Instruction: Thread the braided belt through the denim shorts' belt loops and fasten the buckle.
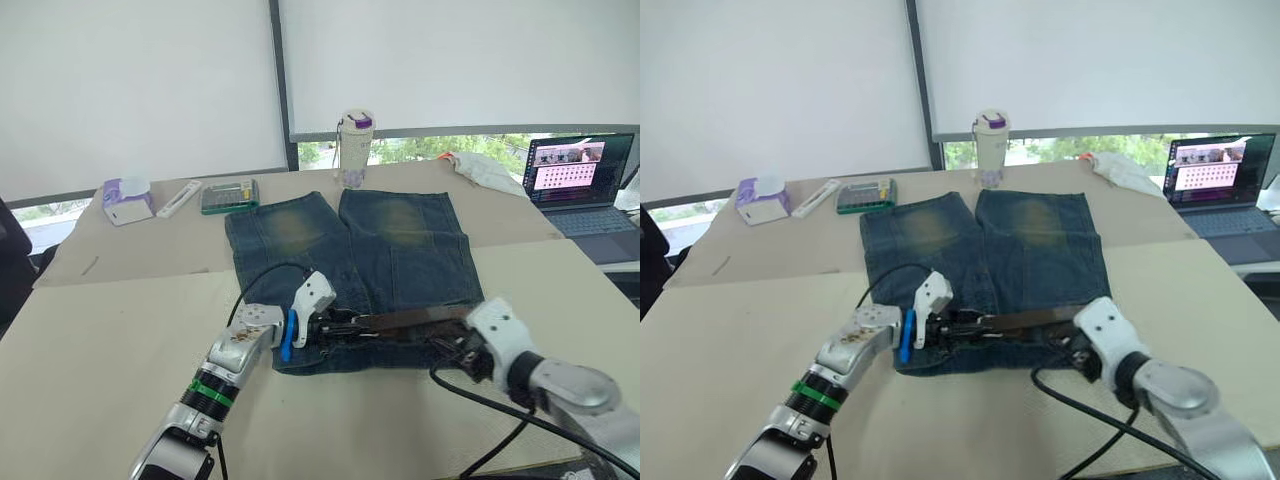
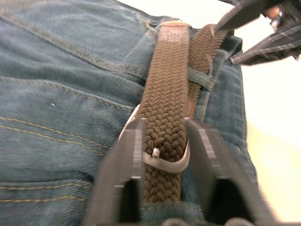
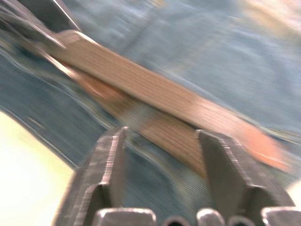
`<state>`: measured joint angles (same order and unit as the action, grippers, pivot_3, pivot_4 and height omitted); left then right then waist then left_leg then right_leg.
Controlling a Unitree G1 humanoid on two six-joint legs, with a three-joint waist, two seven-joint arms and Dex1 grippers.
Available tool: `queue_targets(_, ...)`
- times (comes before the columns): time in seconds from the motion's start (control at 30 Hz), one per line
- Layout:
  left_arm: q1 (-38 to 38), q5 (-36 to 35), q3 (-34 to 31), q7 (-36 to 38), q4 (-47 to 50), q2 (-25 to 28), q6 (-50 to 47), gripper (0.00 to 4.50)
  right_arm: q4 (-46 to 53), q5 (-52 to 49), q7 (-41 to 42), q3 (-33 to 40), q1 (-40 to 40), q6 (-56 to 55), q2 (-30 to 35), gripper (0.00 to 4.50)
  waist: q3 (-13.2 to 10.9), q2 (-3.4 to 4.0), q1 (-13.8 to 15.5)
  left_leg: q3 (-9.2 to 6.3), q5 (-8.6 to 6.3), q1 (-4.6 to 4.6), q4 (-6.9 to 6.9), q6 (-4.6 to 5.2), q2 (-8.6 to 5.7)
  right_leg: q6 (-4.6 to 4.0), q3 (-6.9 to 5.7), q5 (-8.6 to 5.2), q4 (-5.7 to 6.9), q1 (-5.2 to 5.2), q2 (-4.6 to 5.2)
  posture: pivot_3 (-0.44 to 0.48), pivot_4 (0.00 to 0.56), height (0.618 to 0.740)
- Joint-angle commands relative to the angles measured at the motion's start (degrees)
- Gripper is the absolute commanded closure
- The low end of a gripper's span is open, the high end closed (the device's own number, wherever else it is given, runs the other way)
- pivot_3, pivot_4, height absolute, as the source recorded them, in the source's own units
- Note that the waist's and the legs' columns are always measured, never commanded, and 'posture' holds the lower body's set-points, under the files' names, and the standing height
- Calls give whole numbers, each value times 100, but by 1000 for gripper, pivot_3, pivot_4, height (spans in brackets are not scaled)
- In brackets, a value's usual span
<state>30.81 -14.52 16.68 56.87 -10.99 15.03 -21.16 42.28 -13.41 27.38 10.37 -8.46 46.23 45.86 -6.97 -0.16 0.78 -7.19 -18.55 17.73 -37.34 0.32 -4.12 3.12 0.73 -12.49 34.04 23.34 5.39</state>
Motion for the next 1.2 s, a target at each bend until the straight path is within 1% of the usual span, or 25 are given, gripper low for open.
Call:
queue_targets(0.03,170,-23,14,148,390,28,131,1649,9,503,142,153,-171,-397,496,1873,0,0,1,0,0,4,0,0,1,0,0,0,0,0,-1,0,150,740)
queue_targets(0.07,181,-28,19,155,442,29,121,1649,-85,547,164,126,-172,-443,538,1873,-1,1,-1,1,0,17,0,0,2,1,0,-1,0,-3,-1,0,150,740)
queue_targets(0.17,196,-14,51,167,516,12,101,1649,-377,694,153,-31,21,-584,598,1873,-4,-4,-10,0,5,20,1,-9,5,1,-1,-1,-1,-4,-6,0,150,740)
queue_targets(0.33,212,5,99,125,673,-43,88,1649,-1008,997,244,-555,685,-857,639,1873,-6,-3,-12,2,10,20,1,-13,5,-3,3,1,0,-4,-8,0,150,740)
queue_targets(0.4,215,11,100,89,710,-75,43,1649,-1232,1146,277,-691,819,-997,660,1873,-6,-3,-2,1,11,15,-1,-13,5,-14,2,8,0,-4,-8,0,150,740)
queue_targets(0.53,206,78,79,-33,726,-117,44,1649,-1750,1581,478,-1256,1130,-1465,793,1873,-6,-3,7,-3,13,3,-12,-10,3,-39,-4,23,-1,-1,-3,0,150,740)
queue_targets(0.67,257,101,90,-40,722,-118,101,1649,-2414,2176,616,-1929,1676,-1992,805,1873,-6,-2,-13,0,13,2,-12,-10,3,-30,-3,18,0,-2,-5,0,150,740)
queue_targets(0.7,277,95,86,-63,728,-144,91,1607,-2482,2228,635,-1964,1719,-2041,784,2385,-6,-1,-15,1,13,-2,-12,-10,4,-24,-3,14,0,-2,-7,0,150,740)
queue_targets(0.83,399,117,149,-143,770,-238,-35,1607,-2610,2457,792,-2041,1768,-2246,822,3638,-6,-1,22,-7,15,5,-19,-12,3,-42,-7,25,-1,-1,-5,0,150,740)
queue_targets(0.9,502,169,237,-185,780,-300,-67,1607,-2461,2443,852,-1892,1680,-2211,817,4433,-5,-1,20,-8,14,12,-39,-12,3,-44,-7,27,1,-1,-6,0,150,740)
queue_targets(1.07,977,466,575,-229,533,-562,136,1607,-1926,2451,1061,-1659,1698,-1962,856,4480,-6,-1,25,-12,14,17,-43,-11,1,-43,-9,27,1,-4,-6,0,150,740)
queue_targets(1.2,1422,856,827,-353,75,-855,490,1607,-1522,2546,1357,-1728,1876,-1672,947,4480,-6,-1,8,-11,14,28,-44,-11,0,-40,-9,26,1,-4,-7,0,150,740)
